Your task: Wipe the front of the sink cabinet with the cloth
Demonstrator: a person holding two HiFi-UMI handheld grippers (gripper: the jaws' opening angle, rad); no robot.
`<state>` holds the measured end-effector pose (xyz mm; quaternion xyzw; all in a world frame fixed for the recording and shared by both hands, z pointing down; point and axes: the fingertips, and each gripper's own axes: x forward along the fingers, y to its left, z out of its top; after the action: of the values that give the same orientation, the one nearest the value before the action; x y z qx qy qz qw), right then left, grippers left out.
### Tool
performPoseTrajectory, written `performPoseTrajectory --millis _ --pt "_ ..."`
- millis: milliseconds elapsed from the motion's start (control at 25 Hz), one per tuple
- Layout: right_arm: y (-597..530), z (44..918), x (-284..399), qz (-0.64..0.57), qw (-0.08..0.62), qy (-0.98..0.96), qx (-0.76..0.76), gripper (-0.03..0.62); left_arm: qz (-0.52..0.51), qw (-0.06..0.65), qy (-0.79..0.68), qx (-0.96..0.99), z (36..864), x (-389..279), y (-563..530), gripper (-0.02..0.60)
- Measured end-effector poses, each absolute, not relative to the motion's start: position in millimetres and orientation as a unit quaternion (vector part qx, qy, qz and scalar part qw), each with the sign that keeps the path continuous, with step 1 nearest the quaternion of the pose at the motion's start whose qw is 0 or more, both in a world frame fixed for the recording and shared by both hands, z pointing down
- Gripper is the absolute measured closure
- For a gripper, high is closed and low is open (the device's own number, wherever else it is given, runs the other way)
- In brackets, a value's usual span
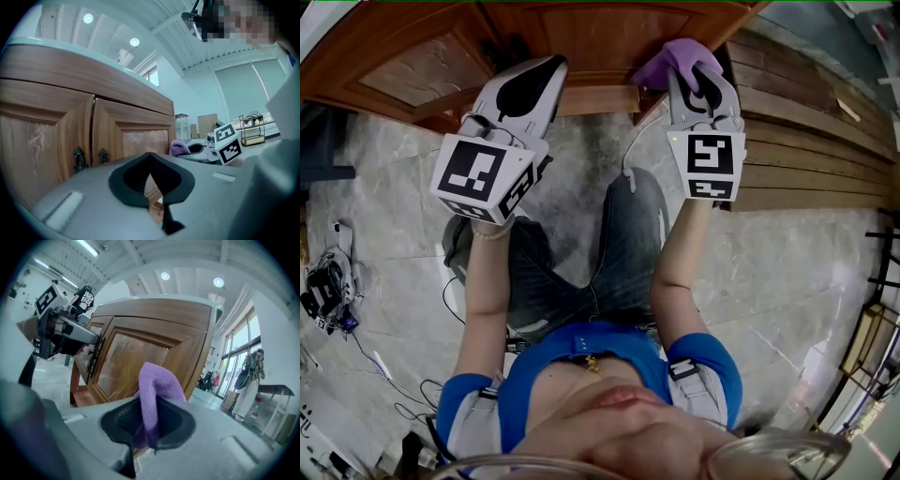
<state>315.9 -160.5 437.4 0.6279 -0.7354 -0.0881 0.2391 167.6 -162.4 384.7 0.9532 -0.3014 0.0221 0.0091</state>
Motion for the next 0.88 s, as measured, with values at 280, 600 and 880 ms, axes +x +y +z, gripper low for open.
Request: performPoseTrajectory --millis 280,600,880 --pt "-160.4 443.3 320.7 -0.079 0.221 -0.741 0.629 0.53 0.02 0.008 -0.303 0.953 383.4 167.0 -163.6 0.581" --pt "-160.5 473.6 328.5 -0.056 0.237 -0.734 0.634 0.53 0.02 0.008 -0.306 0.952 385.0 165.3 -165.5 0.581" --pt "-159.2 509.3 329.6 -0.023 0.255 -0.732 0.632 0.53 0.019 0.007 -0.307 0.952 382.6 162.9 -162.8 0.581"
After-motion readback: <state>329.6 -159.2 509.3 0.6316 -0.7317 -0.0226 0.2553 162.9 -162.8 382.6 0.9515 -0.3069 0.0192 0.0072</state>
